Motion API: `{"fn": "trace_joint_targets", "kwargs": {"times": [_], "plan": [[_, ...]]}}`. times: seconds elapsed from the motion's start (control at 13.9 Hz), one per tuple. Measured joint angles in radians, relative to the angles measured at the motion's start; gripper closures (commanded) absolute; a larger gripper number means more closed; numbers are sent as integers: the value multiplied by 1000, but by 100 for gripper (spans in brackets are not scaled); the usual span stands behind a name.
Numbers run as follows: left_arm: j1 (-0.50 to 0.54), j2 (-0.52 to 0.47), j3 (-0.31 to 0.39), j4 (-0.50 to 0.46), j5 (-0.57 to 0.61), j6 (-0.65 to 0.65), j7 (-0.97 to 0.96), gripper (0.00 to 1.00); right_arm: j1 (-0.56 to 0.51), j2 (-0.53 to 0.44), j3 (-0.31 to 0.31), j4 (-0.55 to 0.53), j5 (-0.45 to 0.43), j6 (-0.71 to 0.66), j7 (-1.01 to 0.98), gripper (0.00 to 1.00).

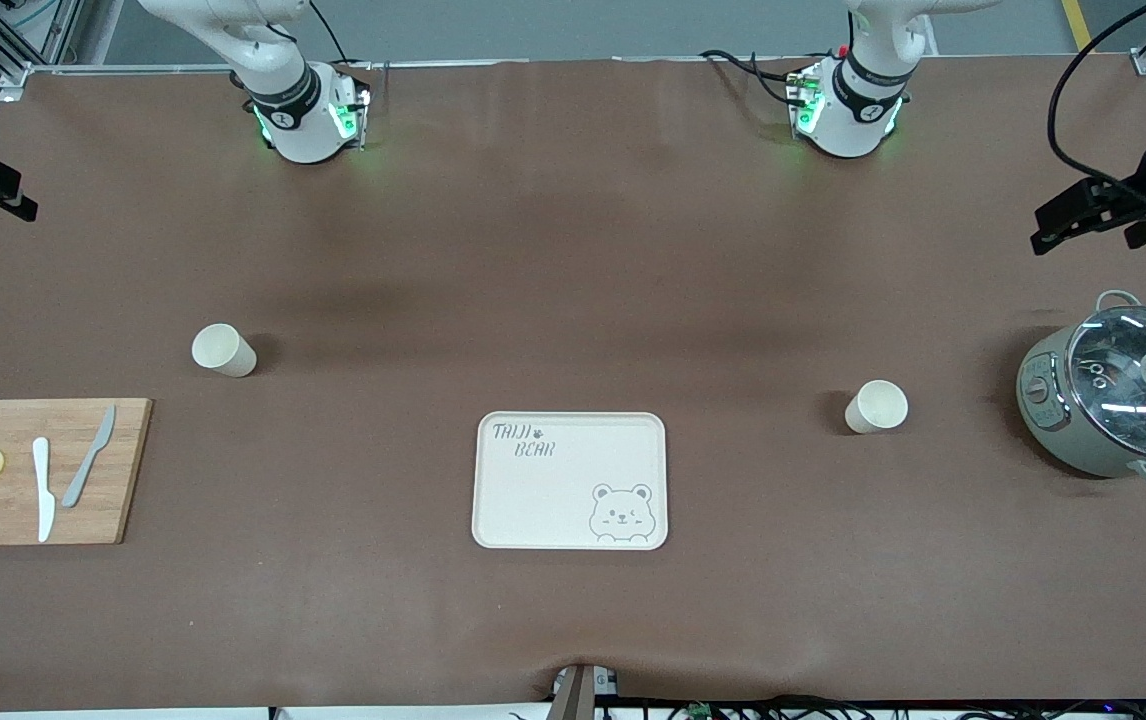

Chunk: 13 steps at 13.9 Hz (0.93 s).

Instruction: Place white IKEA cup upright on tray with both arms

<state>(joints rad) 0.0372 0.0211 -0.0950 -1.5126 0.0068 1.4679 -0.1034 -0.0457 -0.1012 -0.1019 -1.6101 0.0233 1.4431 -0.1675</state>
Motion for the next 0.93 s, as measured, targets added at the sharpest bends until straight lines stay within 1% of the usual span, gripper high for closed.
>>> {"fn": "trace_joint_targets", "kwargs": {"times": [0.22,0.36,0.5,0.65,0.79,0.93], "plan": [[-8,60,-10,-13,-2,17,-2,0,0,0,0,0,0,0,0,0],[-9,78,-34,-62,-2,85,-29,0,0,0,0,0,0,-1,0,0],[-10,80,-69,-143,8,186,-79,0,0,0,0,-1,0,-1,0,0],[-10,81,-92,-238,15,316,-135,0,0,0,0,-1,0,-1,0,0],[-3,90,-92,-327,15,445,-150,0,0,0,0,-1,0,-1,0,0],[24,119,-91,-377,15,532,-151,0,0,0,-1,-1,0,-1,0,0]]}}
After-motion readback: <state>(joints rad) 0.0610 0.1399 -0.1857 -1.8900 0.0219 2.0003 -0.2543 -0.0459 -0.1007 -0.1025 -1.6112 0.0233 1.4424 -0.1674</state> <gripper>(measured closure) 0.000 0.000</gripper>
